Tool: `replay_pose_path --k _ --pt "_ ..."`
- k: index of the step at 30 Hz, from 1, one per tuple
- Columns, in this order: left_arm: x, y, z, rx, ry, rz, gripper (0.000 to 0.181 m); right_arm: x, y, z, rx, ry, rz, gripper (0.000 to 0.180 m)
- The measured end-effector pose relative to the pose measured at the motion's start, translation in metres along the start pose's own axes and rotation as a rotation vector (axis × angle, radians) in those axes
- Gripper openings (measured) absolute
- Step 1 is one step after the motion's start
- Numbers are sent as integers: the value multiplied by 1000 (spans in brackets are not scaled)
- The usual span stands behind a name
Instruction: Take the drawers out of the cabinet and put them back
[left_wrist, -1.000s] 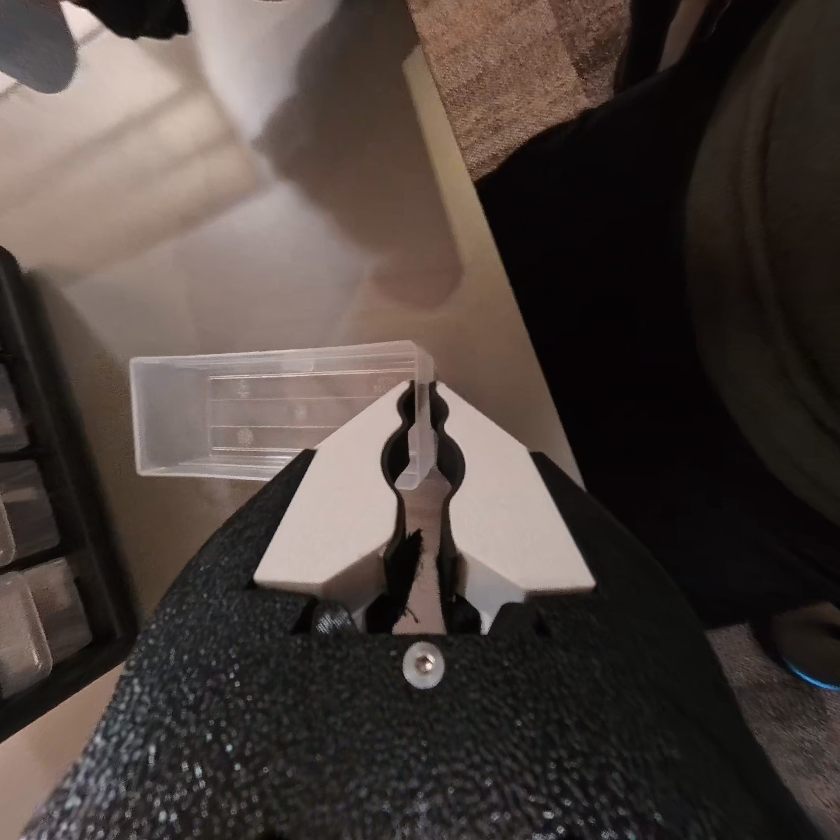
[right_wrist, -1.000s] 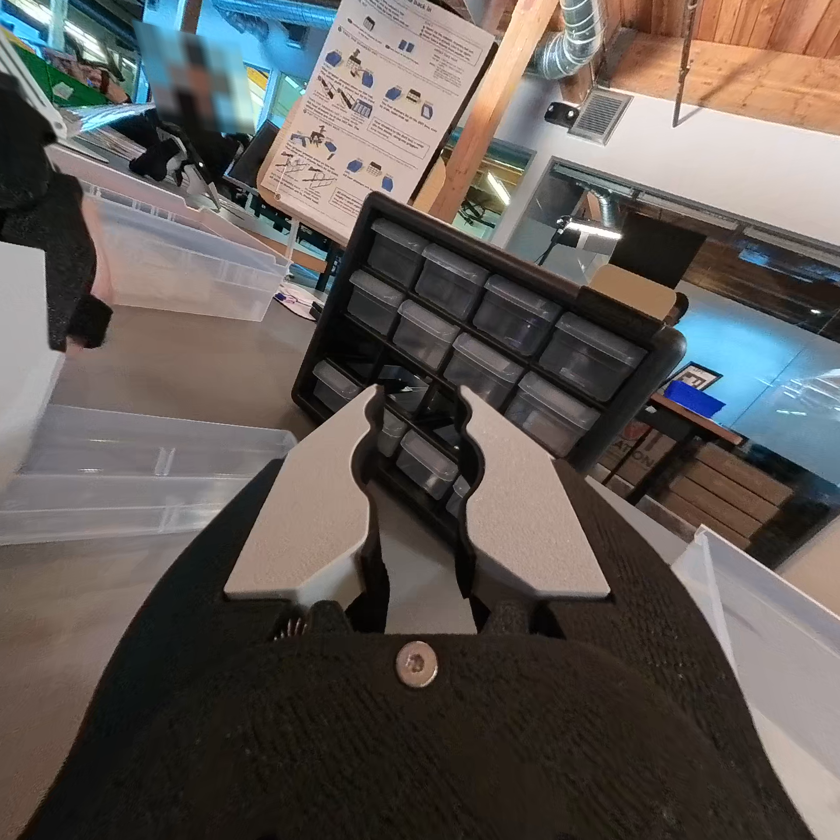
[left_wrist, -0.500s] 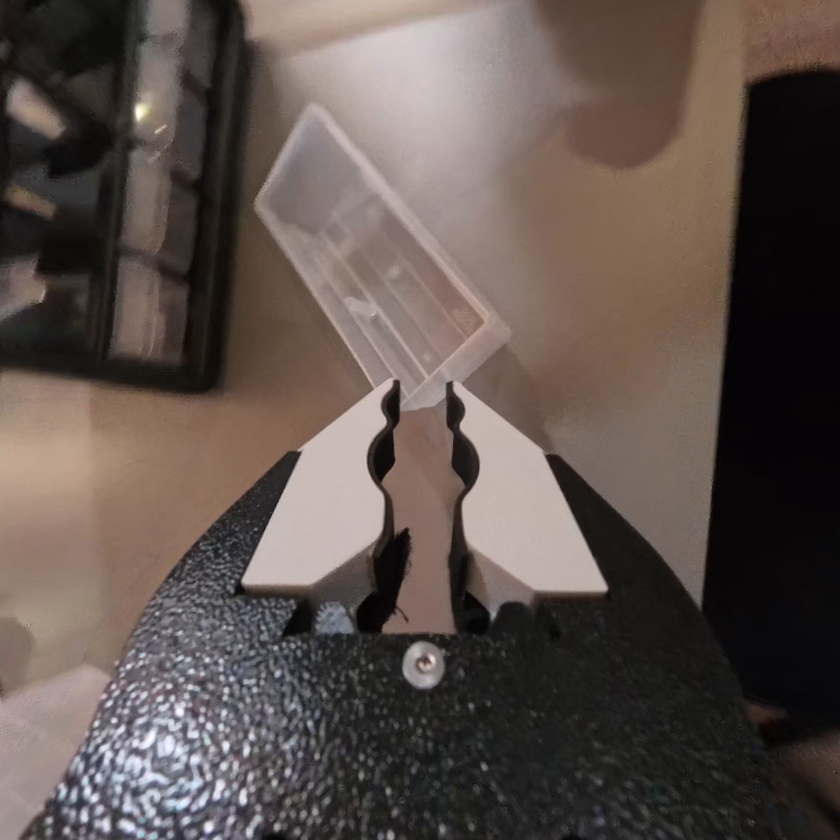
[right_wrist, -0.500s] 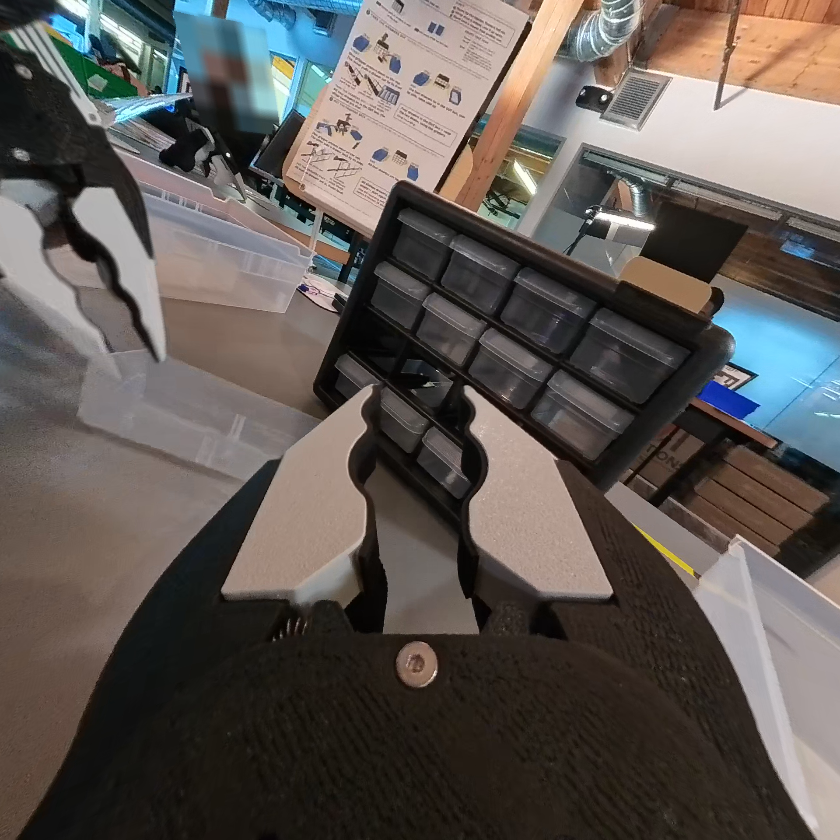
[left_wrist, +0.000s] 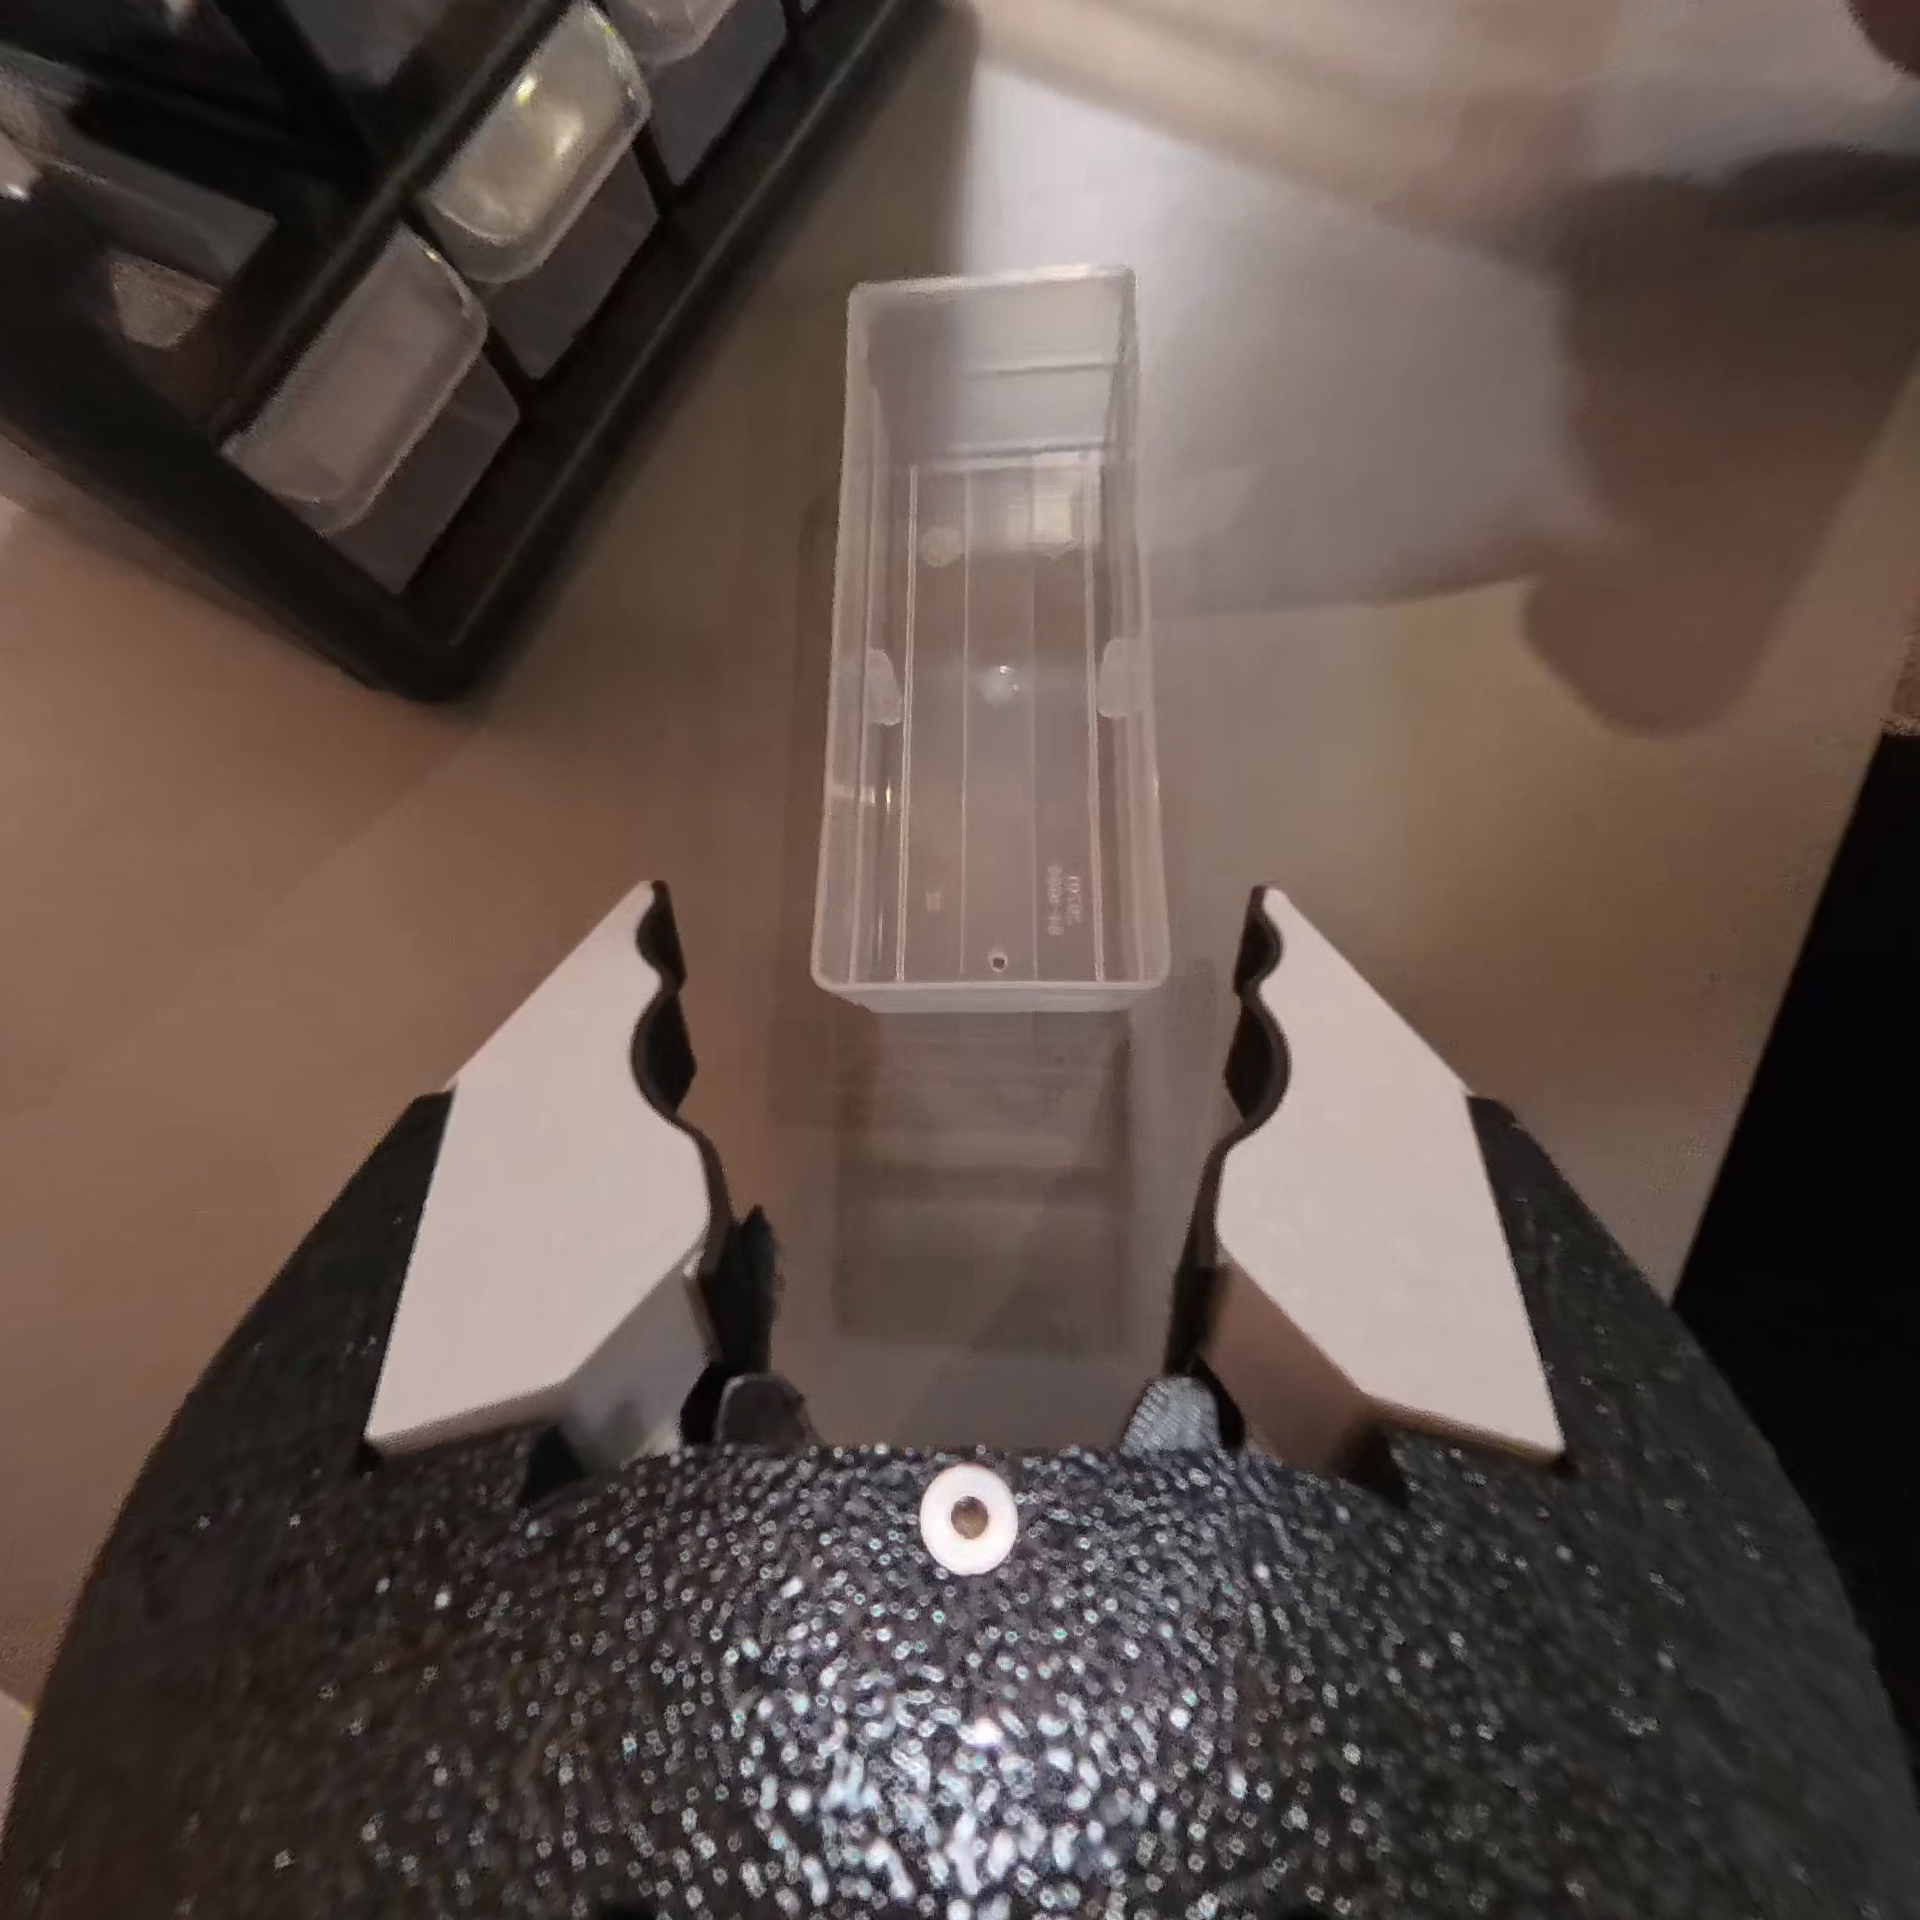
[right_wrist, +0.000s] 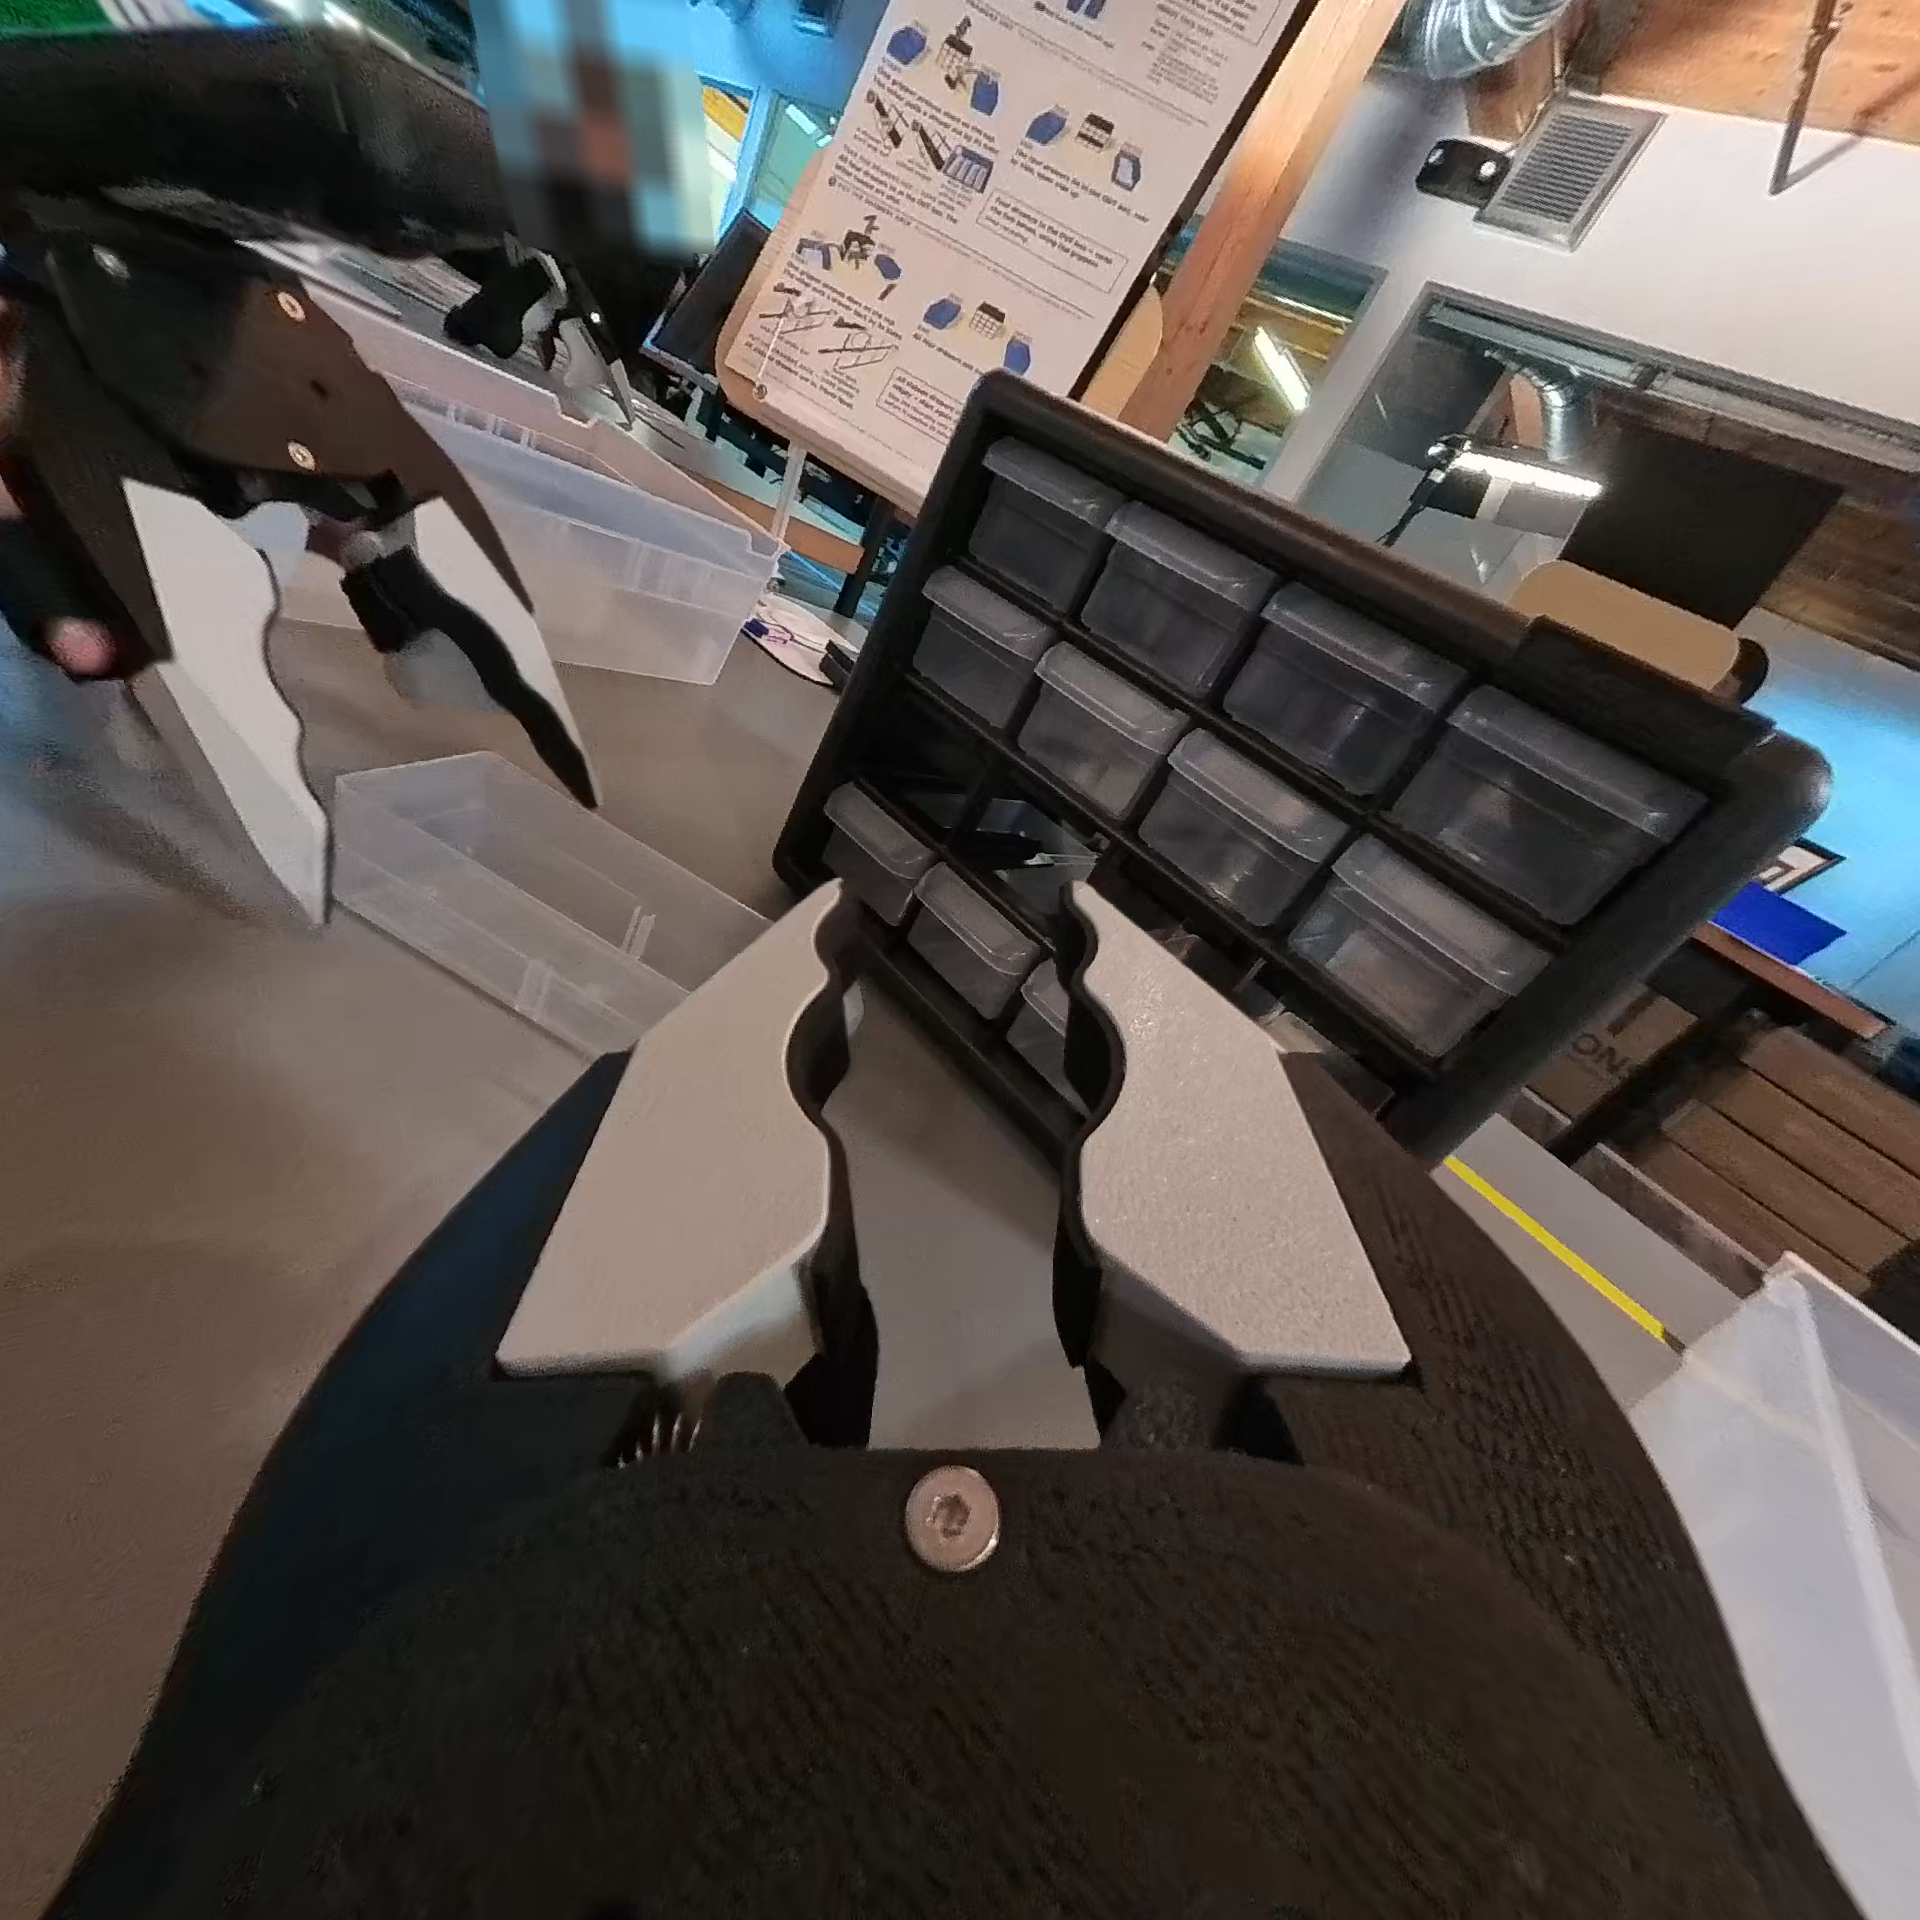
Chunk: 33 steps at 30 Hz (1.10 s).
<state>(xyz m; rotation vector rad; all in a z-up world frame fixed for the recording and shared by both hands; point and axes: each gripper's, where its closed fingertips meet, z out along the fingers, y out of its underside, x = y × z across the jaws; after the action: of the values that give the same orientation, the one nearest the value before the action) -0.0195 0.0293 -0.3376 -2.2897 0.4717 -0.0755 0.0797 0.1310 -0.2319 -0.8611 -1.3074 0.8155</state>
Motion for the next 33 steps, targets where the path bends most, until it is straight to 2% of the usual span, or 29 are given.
replay_pose_path --k 6,10,14,19,26,28,33 --pt "-4 0 5 8 -44 40 66 -21 6 4 -12 -155 53 58" --pt "-2 -2 4 39 -23 70 65 -33 13 4 -49 -248 11 65" --pt "-1 -14 -4 137 9 65 64 -41 29 2 -121 -289 -202 78" --pt "3 -31 -25 276 142 -36 63 -52 33 2 -146 -306 -410 93" --pt "9 -44 -39 403 276 -160 63 -82 45 11 -185 -387 -516 94" --pt "10 -43 -37 396 290 -164 63 -83 50 16 -198 -385 -527 84" --pt "13 -43 -36 406 328 -198 63 -85 55 24 -189 -418 -535 73"
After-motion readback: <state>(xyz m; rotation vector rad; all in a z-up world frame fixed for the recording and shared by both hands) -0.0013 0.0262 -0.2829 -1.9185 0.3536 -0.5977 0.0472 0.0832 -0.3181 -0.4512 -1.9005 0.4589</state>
